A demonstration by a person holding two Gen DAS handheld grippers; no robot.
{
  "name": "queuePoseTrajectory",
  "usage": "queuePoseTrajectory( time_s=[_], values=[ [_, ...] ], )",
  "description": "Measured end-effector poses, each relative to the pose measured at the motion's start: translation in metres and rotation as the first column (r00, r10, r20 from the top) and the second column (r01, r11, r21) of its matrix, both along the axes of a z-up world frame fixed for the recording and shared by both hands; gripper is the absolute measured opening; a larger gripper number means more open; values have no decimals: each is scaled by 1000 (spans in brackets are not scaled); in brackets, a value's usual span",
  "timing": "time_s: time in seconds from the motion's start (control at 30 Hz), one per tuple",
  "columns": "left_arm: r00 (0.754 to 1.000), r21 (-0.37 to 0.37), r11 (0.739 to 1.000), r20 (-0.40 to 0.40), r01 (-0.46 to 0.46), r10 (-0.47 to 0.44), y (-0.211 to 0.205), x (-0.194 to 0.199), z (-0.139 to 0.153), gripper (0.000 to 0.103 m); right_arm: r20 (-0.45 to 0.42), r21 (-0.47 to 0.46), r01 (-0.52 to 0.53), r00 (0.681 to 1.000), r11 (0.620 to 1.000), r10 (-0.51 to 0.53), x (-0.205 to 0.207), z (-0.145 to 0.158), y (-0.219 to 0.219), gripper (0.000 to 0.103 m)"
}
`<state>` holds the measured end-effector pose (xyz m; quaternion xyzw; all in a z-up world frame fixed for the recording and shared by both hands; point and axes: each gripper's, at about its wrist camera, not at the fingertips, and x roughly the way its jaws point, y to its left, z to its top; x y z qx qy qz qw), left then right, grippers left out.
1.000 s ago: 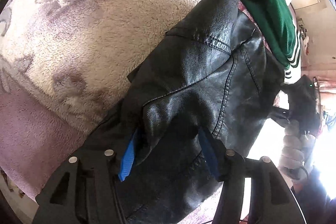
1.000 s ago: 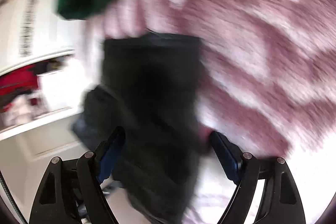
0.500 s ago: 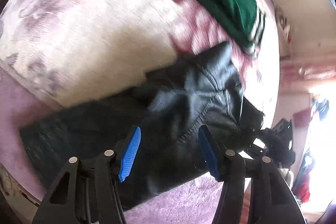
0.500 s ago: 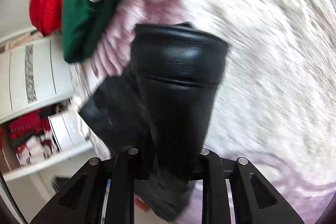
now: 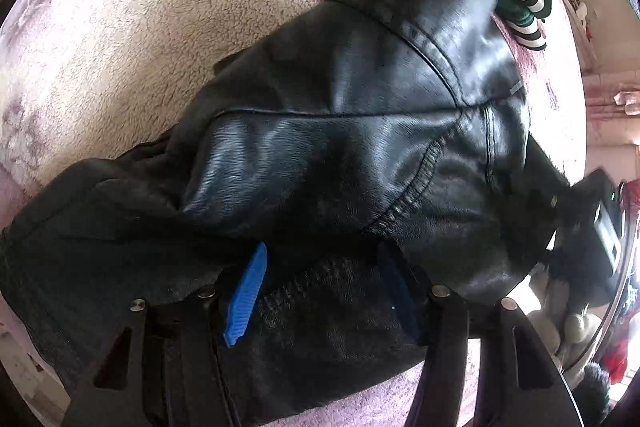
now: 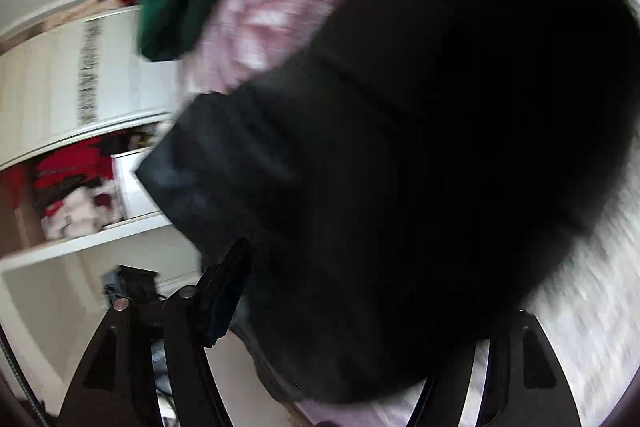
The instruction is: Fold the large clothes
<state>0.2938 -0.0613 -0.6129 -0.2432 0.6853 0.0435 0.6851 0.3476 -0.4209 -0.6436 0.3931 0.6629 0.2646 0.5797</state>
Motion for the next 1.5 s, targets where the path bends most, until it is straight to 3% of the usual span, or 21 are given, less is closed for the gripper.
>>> queuePoseTrajectory(
  time_s=[0.2, 0.27, 0.3, 0.4, 0.57, 0.67, 0.8, 0.97, 1.03, 1.17, 1.2, 1.23, 1.27, 1.33, 1.37, 1.4, 1.43, 1.5],
  values=[
    [1000, 8, 1000, -3, 5, -5, -4, 13, -6, 65, 40, 79, 37, 998, 996, -40, 20, -5, 29, 74],
    [1000, 6, 1000, 3, 5, -5, -5, 17, -7, 65, 44, 79, 50, 998, 996, -54, 22, -5, 30, 56],
    [1000, 2, 1000, 5, 4, -4, -6, 19, -8, 65, 39, 69, 50, 998, 996, -53, 22, -5, 30, 37],
    [1000, 0, 1000, 7, 15, -15, -10, 25, -9, 66, 43, 77, 65, 997, 995, -68, 19, 2, 28, 25],
    [1000, -85, 996, 4, 1, 0, 8, 22, -13, 70, 83, 76, 60, 994, 995, -66, 17, 29, 38, 20],
    [999, -180, 982, -15, -51, 49, 22, 24, -16, 72, 120, 74, 23, 992, 997, -32, 17, 52, 53, 20],
    [995, -252, 963, -8, -96, 97, 34, 16, -7, 72, 174, 47, -25, 985, 999, 16, 13, 82, 68, 19],
    [977, -228, 951, 7, -207, 214, 73, -36, 31, 71, 270, -22, -100, 957, 995, 102, -2, 129, 96, 18],
    [964, -203, 945, 17, -257, 265, 94, -63, 48, 71, 329, -80, -151, 929, 985, 170, -12, 155, 117, 18],
    [919, -130, 913, 30, -386, 393, 145, -135, 88, 71, 451, -222, -292, 815, 930, 364, -47, 206, 180, 18],
    [907, -102, 904, 33, -415, 420, 156, -154, 94, 71, 484, -288, -351, 750, 891, 452, -65, 220, 208, 18],
    [894, -71, 893, 37, -443, 447, 166, -173, 103, 71, 506, -372, -421, 655, 827, 561, -93, 231, 246, 18],
    [884, -45, 885, 40, -464, 465, 178, -189, 111, 71, 506, -372, -421, 655, 827, 561, -93, 231, 246, 18],
    [873, 15, 873, 41, -488, 487, 190, -215, 119, 71, 498, -480, -509, 513, 715, 699, -138, 232, 299, 20],
    [868, 70, 866, 30, -496, 495, 198, -233, 120, 71, 481, -496, -533, 488, 685, 728, -151, 228, 313, 22],
    [866, 102, 861, 19, -499, 500, 204, -249, 118, 71, 426, -484, -609, 462, 628, 778, -174, 214, 340, 29],
    [858, 117, 852, 11, -510, 513, 211, -264, 116, 71, 387, -457, -658, 459, 598, 800, -184, 205, 354, 41],
    [828, 110, 823, 2, -557, 560, 224, -286, 118, 71, 230, -367, -781, 450, 506, 863, -216, 171, 390, 50]
  ],
)
